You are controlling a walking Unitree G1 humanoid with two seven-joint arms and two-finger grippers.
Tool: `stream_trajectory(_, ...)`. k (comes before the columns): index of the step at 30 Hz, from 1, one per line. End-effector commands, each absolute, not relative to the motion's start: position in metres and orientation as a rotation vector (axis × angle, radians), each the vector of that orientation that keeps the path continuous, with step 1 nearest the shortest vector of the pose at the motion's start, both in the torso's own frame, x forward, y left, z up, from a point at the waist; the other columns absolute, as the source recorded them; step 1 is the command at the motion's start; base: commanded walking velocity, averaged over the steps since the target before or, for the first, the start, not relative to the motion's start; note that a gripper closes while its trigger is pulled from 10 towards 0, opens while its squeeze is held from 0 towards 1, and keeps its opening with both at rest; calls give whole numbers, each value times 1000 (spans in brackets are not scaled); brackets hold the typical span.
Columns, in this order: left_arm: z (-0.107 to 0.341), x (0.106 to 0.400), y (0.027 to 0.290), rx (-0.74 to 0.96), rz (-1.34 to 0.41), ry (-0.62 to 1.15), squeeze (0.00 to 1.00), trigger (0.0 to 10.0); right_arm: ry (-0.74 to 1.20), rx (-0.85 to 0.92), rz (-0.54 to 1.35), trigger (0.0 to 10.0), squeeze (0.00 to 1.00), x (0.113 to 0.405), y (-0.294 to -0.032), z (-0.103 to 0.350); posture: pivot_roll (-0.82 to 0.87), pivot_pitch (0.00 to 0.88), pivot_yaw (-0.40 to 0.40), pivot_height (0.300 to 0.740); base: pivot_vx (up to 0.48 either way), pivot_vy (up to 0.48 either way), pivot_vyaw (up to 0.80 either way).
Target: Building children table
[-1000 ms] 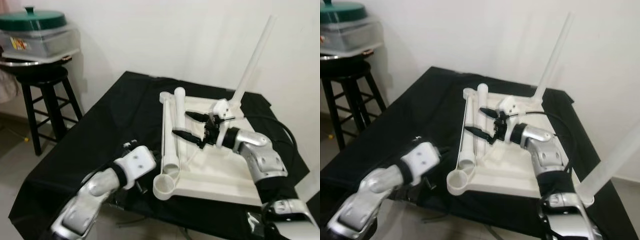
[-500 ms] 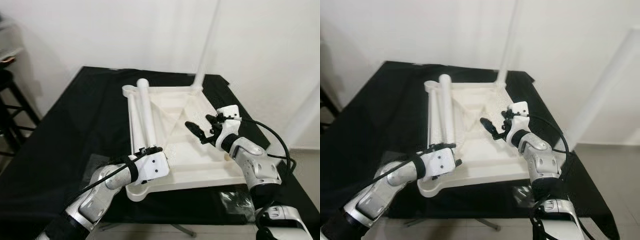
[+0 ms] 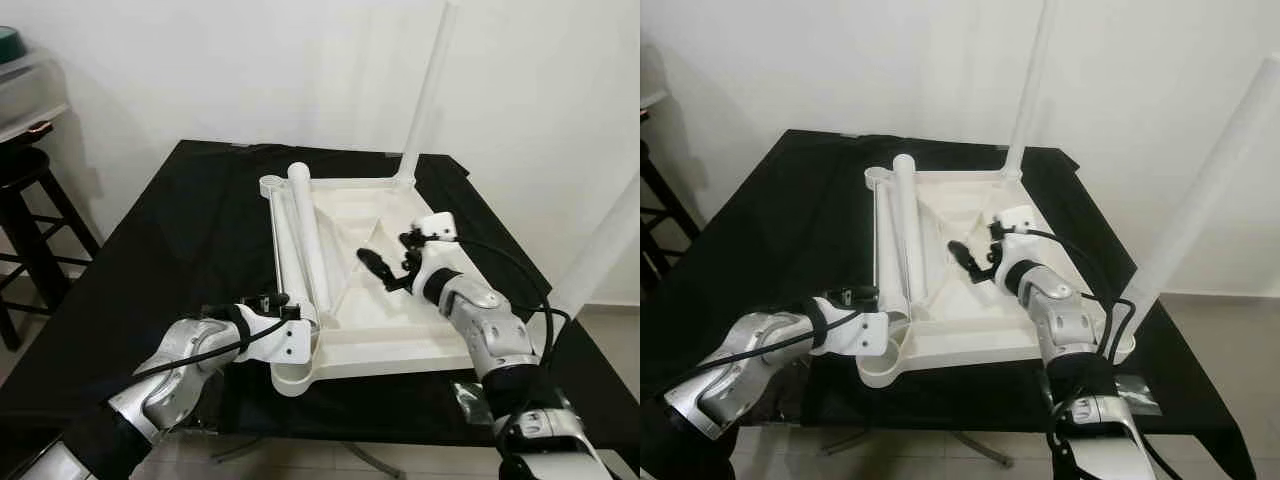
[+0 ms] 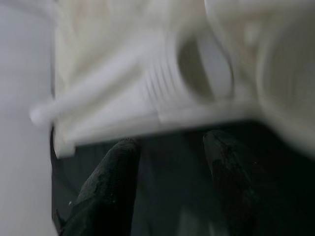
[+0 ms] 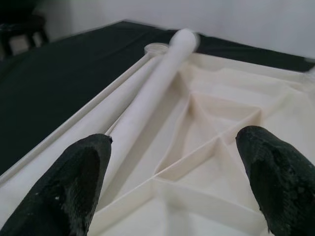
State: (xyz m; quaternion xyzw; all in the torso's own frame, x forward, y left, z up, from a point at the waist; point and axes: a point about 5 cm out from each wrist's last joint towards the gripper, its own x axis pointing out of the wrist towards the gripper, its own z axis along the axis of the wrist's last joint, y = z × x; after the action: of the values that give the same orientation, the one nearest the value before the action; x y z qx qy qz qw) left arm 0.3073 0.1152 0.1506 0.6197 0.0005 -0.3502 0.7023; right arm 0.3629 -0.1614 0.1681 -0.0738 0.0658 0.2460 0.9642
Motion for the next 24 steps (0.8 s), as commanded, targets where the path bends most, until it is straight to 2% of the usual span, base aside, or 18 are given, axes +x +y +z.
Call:
stream_trajectory(1,145,310,121,1430,-780,62,0,10000,201,-217,557,10000,0,357,-154,157,13,0,-62,740,0,0,0)
stream_trajectory(4,143,311,116,1408,-783,63,0,10000,227,-238,574,10000,0,356,-150,155,12,0,-61,740,0,0,0)
stream_trajectory(7,141,312,103,1342,-777,23,0,10000,229,-248,781,10000,0,342,-130,158,7,0,-63,740,0,0,0)
stream_trajectory(9,141,312,103,1342,-777,23,0,10000,229,-248,781,10000,0,342,-130,158,7,0,-63,740,0,0,0)
stream_trajectory(13,143,316,99,1328,-727,0,0,10000,162,-322,1166,10000,0,302,-117,175,7,0,-63,740,0,0,0)
stream_trajectory(17,144,317,99,1328,-717,-1,0,10000,154,-331,1214,10000,0,296,-119,180,7,0,-63,740,0,0,0)
stream_trajectory(24,147,318,97,1322,-700,-20,0,10000,171,-398,1253,10000,0,280,-140,196,-11,0,-63,740,0,0,0)
